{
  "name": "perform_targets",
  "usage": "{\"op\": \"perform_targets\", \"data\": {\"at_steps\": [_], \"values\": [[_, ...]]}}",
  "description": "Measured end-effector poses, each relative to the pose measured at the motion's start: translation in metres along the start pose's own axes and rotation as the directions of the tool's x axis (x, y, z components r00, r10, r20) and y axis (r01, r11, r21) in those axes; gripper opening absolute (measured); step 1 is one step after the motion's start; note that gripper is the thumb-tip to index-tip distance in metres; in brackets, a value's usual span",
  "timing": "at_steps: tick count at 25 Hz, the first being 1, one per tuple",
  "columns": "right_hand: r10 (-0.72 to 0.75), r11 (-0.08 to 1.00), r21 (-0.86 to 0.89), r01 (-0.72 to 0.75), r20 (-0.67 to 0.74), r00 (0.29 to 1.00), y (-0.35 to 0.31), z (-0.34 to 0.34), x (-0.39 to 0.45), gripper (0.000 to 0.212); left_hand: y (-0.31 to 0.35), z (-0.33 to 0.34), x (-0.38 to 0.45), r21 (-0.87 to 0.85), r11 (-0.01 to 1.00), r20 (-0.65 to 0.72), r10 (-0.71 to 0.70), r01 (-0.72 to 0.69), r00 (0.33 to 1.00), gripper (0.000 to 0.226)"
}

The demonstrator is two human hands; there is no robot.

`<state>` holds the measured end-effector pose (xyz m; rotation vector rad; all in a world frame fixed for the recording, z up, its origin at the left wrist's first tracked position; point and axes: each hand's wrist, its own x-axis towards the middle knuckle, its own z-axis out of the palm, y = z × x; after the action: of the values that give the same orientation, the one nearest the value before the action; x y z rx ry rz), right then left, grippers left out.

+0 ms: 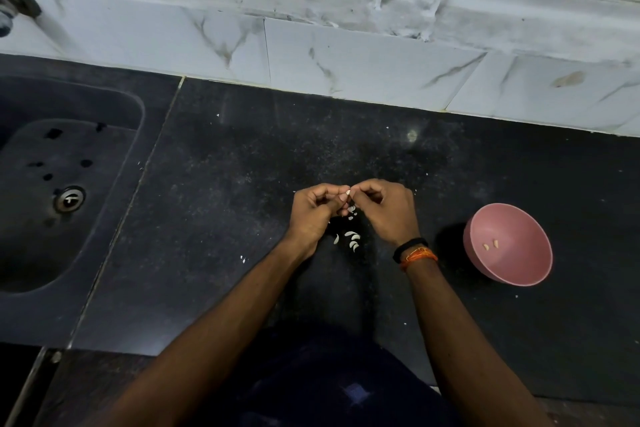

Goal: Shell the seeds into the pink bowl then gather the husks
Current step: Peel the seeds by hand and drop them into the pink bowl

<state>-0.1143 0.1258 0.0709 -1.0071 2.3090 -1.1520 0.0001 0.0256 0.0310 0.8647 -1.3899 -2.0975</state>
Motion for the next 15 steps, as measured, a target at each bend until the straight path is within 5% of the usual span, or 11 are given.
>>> {"op": "perform_targets", "data": {"at_steps": [15], "values": [[0.008, 1.000, 0.005, -0.008, -0.044, 0.999, 0.0001, 0.0062, -0.0004, 0.008, 0.0016, 0.0039, 0.0001, 0.140, 0.988, -0.015, 0.073, -0.070, 0.997, 0.013]]}}
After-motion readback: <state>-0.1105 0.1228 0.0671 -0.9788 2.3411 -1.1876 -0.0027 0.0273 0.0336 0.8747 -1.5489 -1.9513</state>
